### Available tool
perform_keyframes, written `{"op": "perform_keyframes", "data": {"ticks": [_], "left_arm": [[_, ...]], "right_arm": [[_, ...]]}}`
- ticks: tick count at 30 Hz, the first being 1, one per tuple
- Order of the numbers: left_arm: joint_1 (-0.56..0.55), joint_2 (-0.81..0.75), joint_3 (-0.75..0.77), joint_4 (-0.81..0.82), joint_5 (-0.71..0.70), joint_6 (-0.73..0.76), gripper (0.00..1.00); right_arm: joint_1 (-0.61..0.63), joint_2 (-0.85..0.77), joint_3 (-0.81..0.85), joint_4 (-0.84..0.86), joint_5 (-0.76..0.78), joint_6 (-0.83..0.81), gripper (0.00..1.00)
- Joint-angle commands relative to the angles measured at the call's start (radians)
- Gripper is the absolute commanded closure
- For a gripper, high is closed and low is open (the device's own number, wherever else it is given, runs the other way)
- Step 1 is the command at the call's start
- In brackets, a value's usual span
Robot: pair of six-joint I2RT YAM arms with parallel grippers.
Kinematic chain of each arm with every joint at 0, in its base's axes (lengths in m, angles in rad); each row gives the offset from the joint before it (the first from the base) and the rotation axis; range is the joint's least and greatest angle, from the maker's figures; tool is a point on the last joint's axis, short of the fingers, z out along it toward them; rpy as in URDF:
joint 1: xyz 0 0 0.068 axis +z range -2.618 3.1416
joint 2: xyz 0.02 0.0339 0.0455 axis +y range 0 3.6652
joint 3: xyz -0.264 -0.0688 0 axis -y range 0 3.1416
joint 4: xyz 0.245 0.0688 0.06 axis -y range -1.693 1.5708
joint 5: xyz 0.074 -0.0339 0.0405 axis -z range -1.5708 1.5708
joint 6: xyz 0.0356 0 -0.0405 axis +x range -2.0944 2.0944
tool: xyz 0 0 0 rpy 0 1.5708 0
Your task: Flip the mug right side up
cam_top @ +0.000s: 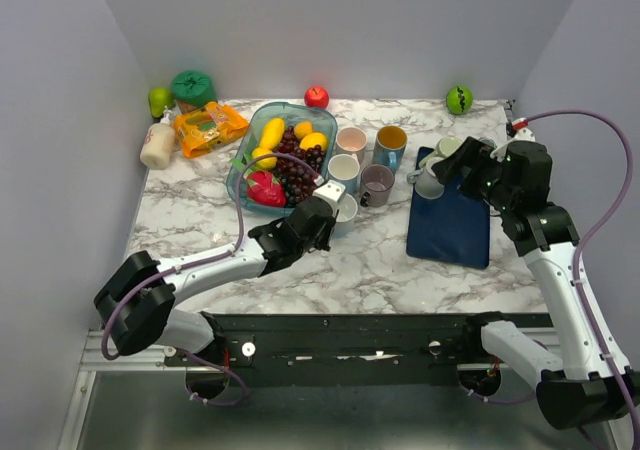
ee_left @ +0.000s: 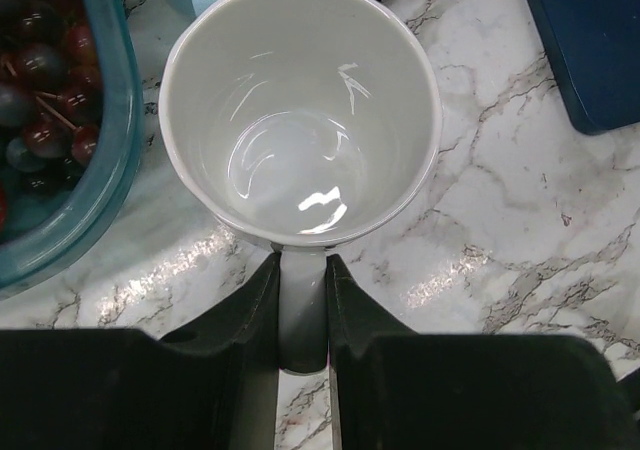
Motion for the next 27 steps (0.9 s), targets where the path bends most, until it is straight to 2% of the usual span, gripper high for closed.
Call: {"op": "perform_keyframes", "data": {"ticks": [1, 11, 17, 18, 19, 21, 22, 27], "left_arm": [[-0.005, 0.03, -0.018, 0.215, -0.005, 0.0, 1.0], [0.0, 0.117, -0.069, 0.278, -0.086, -0.027, 1.0], [0.024, 0.145, -0.078, 0.269, -0.057, -0.056, 1.0], [0.028, 0.143, -0.077, 0.263, -0.057, -0.058, 0.96], [0.028, 0.14, -0.08, 0.261, -0.06, -0.06, 0.82], [0.029, 0.128, -0.085, 0.261, -0.066, -0.061, 0.72], [0.029, 0.124, -0.091, 0.259, -0.074, -0.06, 0.58], [0.029, 0.087, -0.1, 0.244, -0.084, -0.05, 0.41]], "right_arm": [[0.005, 0.019, -0.028, -0.061, 0.073, -0.014, 0.0], [0.005, 0.077, -0.073, -0.081, 0.13, 0.003, 0.0], [0.005, 0.137, -0.11, -0.075, 0.18, 0.075, 0.0], [0.007, 0.147, -0.114, -0.071, 0.187, 0.102, 0.0], [0.007, 0.175, -0.118, -0.068, 0.19, 0.115, 0.0], [0.005, 0.203, -0.121, -0.064, 0.196, 0.147, 0.0], [0.005, 0.235, -0.121, -0.059, 0.197, 0.185, 0.0], [0.007, 0.342, -0.102, -0.042, 0.243, 0.3, 0.0]]}}
